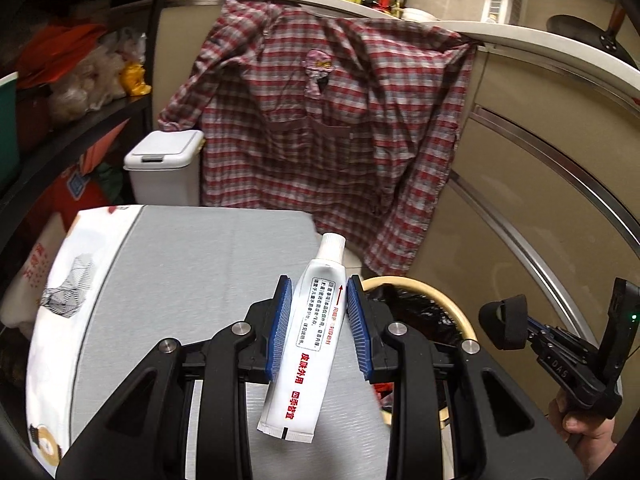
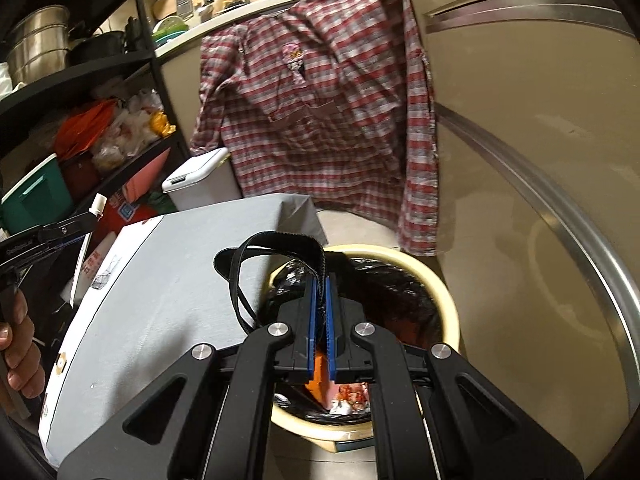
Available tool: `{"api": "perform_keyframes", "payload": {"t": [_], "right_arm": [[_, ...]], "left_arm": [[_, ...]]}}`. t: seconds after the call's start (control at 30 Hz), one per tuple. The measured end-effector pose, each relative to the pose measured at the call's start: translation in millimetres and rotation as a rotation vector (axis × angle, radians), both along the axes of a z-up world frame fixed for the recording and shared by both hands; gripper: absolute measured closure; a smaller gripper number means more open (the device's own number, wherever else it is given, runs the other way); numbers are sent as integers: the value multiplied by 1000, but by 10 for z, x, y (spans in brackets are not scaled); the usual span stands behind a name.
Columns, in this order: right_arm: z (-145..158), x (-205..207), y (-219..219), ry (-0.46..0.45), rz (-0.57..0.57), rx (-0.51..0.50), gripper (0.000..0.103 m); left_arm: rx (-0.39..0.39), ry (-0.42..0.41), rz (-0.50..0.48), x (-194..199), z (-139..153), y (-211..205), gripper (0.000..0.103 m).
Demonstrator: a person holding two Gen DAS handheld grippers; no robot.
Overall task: Collect trash
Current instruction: 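Carry the white tube and black strap over the bin and open both grippers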
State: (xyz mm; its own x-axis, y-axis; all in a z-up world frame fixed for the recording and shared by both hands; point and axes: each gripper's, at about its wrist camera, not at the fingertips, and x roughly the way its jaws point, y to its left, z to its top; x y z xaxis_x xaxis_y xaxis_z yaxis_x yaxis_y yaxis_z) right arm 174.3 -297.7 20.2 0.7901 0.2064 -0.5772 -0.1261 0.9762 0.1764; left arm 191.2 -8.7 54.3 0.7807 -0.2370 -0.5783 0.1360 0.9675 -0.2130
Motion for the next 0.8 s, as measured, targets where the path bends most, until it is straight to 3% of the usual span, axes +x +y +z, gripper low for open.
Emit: {"api": "perform_keyframes", "payload": {"t": [0.8], "right_arm": [[-21,94,-210,-25,-61,-49,99]], "left_arm": [[21,-8,-118,141,-148,-794,74]]}}
